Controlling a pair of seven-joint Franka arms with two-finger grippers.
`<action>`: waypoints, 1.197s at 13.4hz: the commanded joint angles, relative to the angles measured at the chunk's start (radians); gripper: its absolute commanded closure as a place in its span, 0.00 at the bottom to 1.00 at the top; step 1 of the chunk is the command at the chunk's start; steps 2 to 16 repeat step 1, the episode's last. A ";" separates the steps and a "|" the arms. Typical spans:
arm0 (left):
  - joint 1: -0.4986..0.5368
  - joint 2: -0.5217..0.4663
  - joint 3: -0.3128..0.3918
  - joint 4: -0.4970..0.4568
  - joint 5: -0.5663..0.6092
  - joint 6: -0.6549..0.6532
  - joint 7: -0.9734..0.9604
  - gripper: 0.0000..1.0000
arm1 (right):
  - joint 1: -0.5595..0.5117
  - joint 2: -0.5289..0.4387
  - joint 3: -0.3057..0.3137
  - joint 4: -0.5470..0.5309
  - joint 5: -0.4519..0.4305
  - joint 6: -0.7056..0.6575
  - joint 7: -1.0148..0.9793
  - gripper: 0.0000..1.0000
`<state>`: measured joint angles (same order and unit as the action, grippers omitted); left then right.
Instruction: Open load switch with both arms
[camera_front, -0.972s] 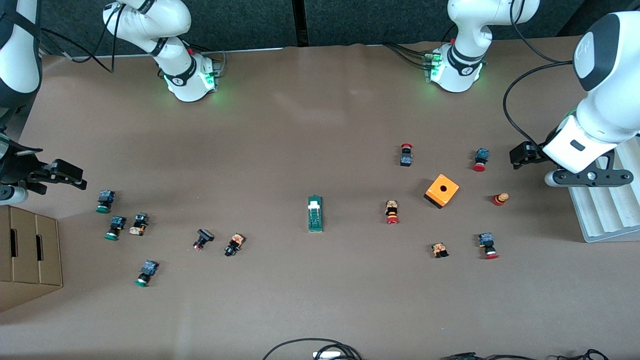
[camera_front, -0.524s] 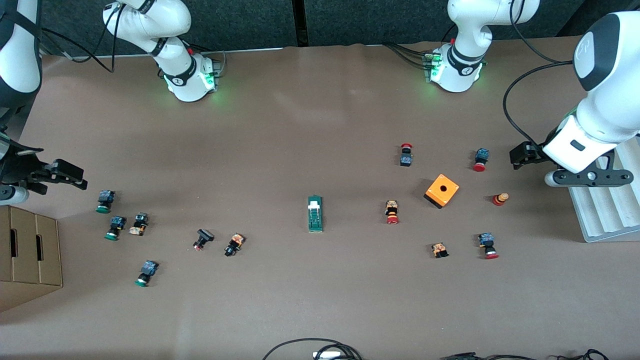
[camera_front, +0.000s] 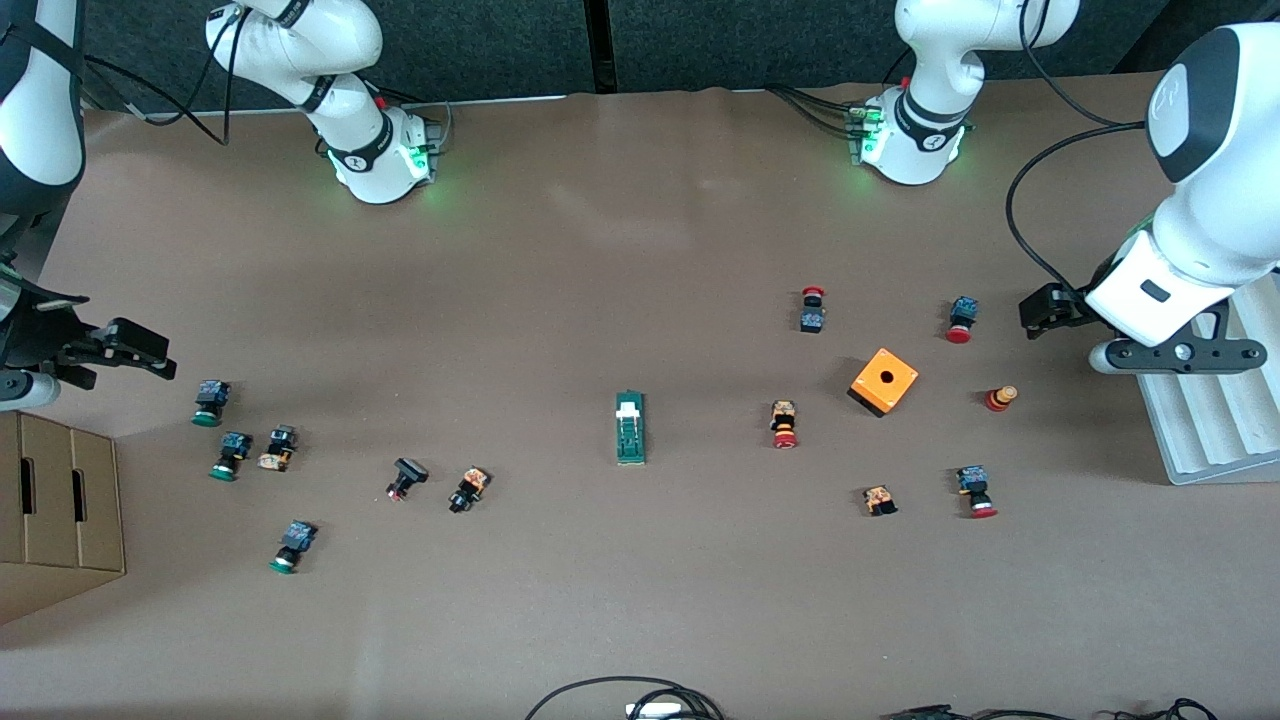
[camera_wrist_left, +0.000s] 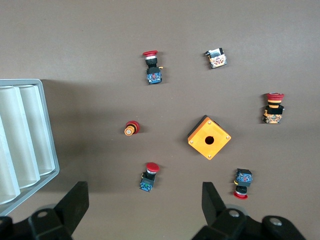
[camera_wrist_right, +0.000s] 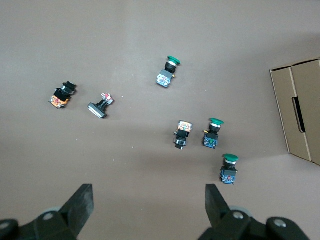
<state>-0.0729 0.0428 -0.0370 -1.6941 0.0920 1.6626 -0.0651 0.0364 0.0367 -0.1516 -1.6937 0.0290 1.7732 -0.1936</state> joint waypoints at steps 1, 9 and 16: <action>-0.002 0.006 0.000 0.011 0.018 0.003 -0.007 0.00 | 0.007 -0.008 -0.002 0.003 -0.023 0.006 -0.004 0.00; -0.002 0.006 0.000 0.011 0.018 0.003 -0.007 0.00 | 0.007 -0.008 -0.002 0.003 -0.023 0.006 -0.004 0.00; -0.002 0.006 0.000 0.011 0.018 0.003 -0.007 0.00 | 0.007 -0.008 -0.002 0.003 -0.023 0.006 -0.004 0.00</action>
